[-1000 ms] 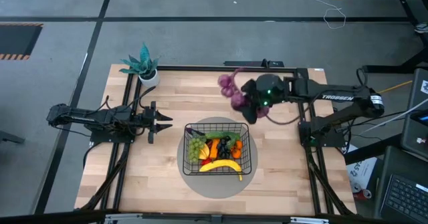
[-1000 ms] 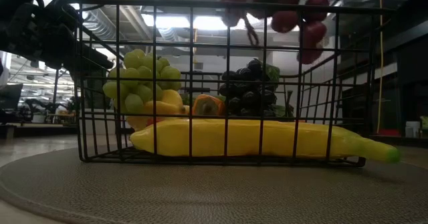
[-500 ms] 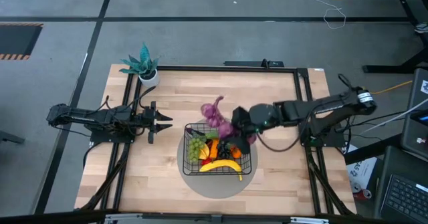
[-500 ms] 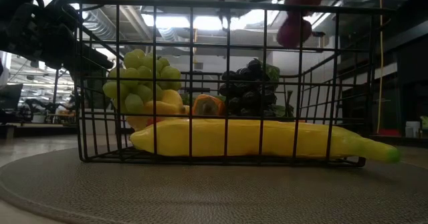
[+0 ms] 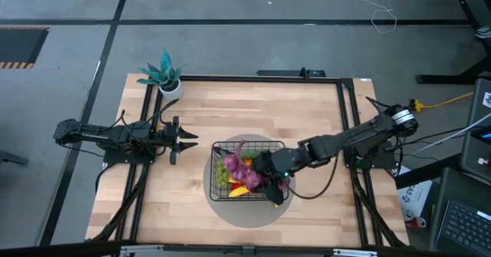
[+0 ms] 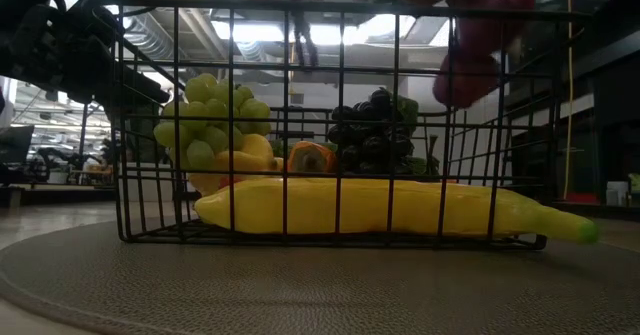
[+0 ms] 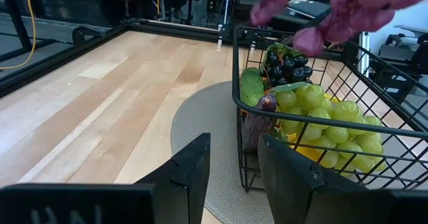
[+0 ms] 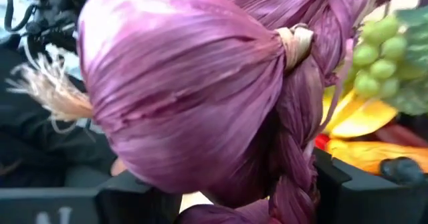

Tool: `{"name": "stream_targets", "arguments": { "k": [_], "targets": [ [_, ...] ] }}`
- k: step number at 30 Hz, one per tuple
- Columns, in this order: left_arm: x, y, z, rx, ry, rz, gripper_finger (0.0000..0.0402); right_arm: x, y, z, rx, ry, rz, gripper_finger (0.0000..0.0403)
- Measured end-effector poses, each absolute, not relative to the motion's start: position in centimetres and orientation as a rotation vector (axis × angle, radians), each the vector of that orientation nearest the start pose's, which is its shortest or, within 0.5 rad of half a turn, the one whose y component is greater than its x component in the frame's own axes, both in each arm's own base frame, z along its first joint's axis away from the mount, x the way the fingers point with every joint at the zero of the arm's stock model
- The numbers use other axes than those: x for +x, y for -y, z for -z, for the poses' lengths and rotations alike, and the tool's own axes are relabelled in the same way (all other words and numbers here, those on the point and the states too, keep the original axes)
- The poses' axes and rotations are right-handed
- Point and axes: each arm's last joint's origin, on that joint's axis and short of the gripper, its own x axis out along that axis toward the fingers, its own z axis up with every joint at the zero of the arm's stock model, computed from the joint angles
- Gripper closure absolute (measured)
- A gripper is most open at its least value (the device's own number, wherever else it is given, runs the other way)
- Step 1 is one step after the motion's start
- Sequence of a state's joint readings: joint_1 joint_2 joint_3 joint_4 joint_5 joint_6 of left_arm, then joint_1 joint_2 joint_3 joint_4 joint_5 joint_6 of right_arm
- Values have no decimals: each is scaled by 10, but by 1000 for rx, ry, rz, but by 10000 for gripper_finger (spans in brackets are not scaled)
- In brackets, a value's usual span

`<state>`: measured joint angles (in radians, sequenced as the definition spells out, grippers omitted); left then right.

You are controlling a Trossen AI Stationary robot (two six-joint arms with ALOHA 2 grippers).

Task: Build produce basket
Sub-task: Put the purple garlic into the black wire basket

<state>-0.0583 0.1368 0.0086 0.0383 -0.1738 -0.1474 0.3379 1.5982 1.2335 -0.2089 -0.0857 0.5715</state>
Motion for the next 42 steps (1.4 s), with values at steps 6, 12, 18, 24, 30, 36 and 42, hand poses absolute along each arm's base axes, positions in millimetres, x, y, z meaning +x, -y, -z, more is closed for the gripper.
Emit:
{"name": "stream_targets", "arguments": {
  "k": [6,12,18,24,30,36,42],
  "targets": [
    [105,1,-159,-137,-81,-122,280,340,-125,-275,514,-740,-318,195],
    [105,1,-159,-137,-81,-122,280,341,-123,-273,510,-756,-348,195],
    [105,1,-159,-136,-81,-122,280,341,-115,-267,513,-804,-283,195],
    [105,1,-159,-137,-81,-122,280,343,-110,-261,515,-834,-225,190],
    [105,1,-159,-137,-81,-122,280,344,-110,-263,451,-806,-265,166],
    [105,1,-159,-137,-81,-122,280,346,-108,-264,448,-785,-258,159],
    [105,1,-159,-137,-81,-122,280,346,-108,-264,443,-781,-244,162]
  ]
}}
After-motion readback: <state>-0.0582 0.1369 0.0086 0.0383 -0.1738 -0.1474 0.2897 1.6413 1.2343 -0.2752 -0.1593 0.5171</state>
